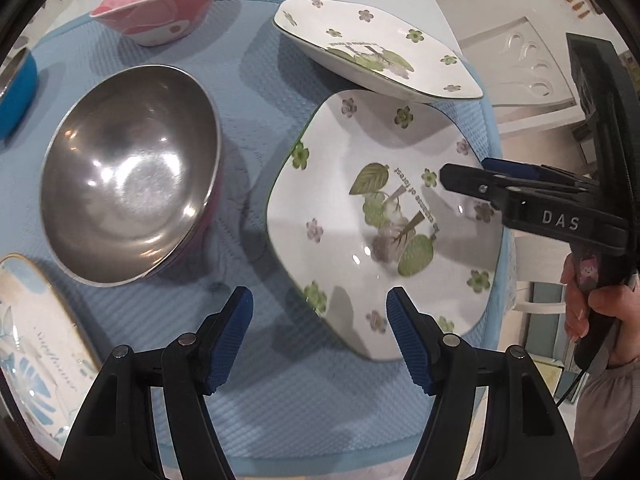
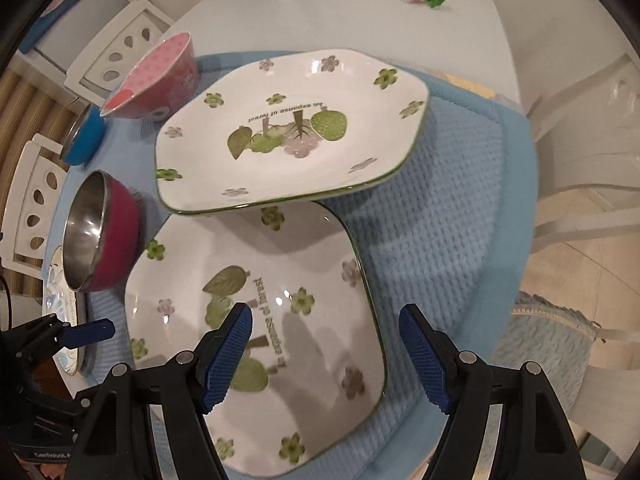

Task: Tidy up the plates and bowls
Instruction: 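Grasp the rim of the square leaf-print plate with the left tool, then carry the square leaf plate with the left tool over the Sunflower plate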

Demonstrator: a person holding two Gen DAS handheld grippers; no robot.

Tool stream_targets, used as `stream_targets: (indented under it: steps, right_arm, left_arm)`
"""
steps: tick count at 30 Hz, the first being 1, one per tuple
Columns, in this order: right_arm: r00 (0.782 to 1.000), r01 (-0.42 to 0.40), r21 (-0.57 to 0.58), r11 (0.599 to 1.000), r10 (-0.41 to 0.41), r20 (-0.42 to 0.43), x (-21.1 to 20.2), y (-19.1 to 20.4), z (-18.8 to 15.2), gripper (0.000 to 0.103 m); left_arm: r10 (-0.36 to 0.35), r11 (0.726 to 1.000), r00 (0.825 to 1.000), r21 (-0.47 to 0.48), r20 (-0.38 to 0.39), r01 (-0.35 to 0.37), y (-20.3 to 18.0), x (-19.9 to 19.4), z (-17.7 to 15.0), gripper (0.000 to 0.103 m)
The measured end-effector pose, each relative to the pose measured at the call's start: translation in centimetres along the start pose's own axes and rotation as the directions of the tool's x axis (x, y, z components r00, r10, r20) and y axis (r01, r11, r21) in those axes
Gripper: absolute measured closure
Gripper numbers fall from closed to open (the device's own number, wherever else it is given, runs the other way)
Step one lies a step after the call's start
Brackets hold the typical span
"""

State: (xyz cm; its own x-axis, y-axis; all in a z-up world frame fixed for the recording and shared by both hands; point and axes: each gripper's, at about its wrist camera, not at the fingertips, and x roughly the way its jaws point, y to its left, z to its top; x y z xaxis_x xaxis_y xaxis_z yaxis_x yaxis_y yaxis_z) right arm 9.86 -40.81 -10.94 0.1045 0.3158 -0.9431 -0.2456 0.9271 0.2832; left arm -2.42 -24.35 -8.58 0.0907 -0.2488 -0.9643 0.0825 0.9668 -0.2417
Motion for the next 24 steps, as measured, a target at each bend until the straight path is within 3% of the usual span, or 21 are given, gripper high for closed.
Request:
stream_targets:
  steps: [2,6,9,15,24]
  right_arm:
    - [1.000,-0.014,-0.011,1.000,0.014,-0.011,0.7,0.2,0.4,0.029]
    - [0.999,-0.039,-0.028,0.999,0.038,-0.030,1.8,0.7,0.7,0.028]
    - [0.999,-0.001,-0.044,0.999,-0.001,-0.048,2.3,1.2,0.5,0.028]
    - [0.998,-0.029,-0.040,0.999,0.027,-0.050,1.6,1.4,-0.7,0.028]
    - [0.995,-0.074,0.006,0.997,0.074,-0.063,1.0,2.9,-5.1,0.028]
  left_arm:
    - [0.012,1.000,1.000,0.005,0.007,-0.012,-0.1,0.6,0.3,0.038]
    - [0.039,0.999,0.999,0.026,0.031,-0.039,-0.2,1.6,0.8,0.068]
    - [0.021,1.000,1.000,0.012,0.012,-0.021,0.1,2.8,1.2,0.075]
    - [0.009,0.999,1.000,0.053,0.011,-0.010,0.2,4.0,1.4,0.072]
    - [0.033,0.996,0.999,0.085,-0.035,-0.030,1.1,3.5,-0.2,0.072]
